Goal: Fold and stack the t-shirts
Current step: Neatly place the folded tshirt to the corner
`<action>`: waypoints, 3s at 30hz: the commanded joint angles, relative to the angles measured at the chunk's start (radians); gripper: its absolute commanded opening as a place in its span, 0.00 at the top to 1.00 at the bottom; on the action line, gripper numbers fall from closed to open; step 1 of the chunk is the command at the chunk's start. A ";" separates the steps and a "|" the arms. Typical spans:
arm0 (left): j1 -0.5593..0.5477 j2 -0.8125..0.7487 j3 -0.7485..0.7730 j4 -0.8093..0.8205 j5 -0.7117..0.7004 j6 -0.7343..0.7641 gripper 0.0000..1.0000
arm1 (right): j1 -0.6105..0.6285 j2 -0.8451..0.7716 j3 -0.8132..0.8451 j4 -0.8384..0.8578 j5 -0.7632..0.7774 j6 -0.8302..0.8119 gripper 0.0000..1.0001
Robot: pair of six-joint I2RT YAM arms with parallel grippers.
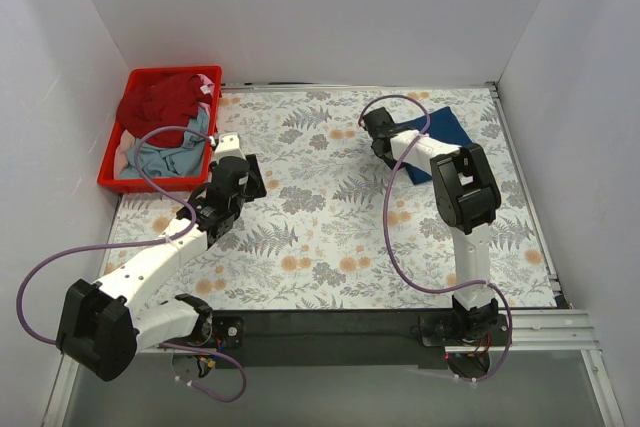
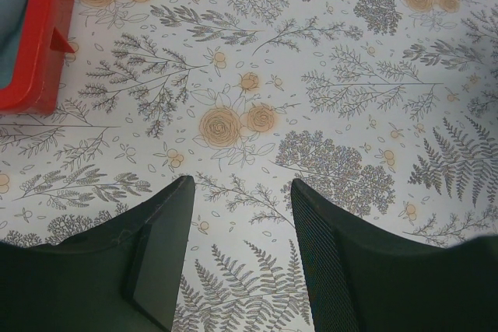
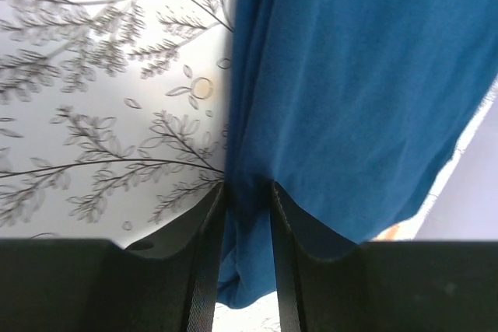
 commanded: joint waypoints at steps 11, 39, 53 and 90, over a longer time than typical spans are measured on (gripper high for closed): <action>-0.004 0.004 -0.008 0.018 -0.041 0.014 0.49 | -0.040 0.042 -0.070 0.072 0.115 -0.105 0.99; -0.004 0.145 -0.008 -0.005 -0.062 -0.014 0.50 | -0.278 0.396 0.489 0.204 0.077 -0.287 0.99; -0.004 0.147 -0.006 -0.003 -0.062 -0.011 0.50 | -0.280 0.438 0.570 0.220 0.016 -0.274 0.98; -0.004 0.136 -0.005 0.001 -0.053 -0.010 0.50 | -0.326 0.373 0.521 0.283 -0.023 -0.255 0.89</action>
